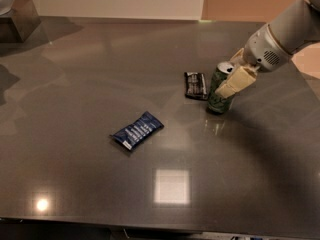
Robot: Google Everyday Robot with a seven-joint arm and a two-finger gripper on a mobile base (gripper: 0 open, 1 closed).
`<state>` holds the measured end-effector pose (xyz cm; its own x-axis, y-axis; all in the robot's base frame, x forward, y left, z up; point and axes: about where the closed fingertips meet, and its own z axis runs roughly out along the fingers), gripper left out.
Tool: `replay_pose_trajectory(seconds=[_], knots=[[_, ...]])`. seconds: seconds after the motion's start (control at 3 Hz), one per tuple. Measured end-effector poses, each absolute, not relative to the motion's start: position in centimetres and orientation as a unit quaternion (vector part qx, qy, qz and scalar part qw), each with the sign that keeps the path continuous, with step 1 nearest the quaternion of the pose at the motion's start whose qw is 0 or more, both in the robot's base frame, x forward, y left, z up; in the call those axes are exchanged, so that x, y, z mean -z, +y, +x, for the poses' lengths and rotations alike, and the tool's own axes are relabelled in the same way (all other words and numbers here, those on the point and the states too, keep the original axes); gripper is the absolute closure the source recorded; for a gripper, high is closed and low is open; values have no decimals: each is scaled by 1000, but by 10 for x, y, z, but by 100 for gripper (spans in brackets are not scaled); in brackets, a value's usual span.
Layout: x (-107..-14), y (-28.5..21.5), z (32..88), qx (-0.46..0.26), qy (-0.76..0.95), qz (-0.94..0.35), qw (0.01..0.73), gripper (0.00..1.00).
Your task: Move green can near rxbar chocolate
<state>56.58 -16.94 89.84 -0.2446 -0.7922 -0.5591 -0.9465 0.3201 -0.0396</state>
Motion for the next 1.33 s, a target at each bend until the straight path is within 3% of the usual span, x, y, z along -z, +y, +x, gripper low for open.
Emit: replay_pose_trajectory(seconds=[0.33,1.33], knots=[[-890,-184,582,-146,788,-544,250,83],[-886,-191,598,-169,778,-538,277,13]])
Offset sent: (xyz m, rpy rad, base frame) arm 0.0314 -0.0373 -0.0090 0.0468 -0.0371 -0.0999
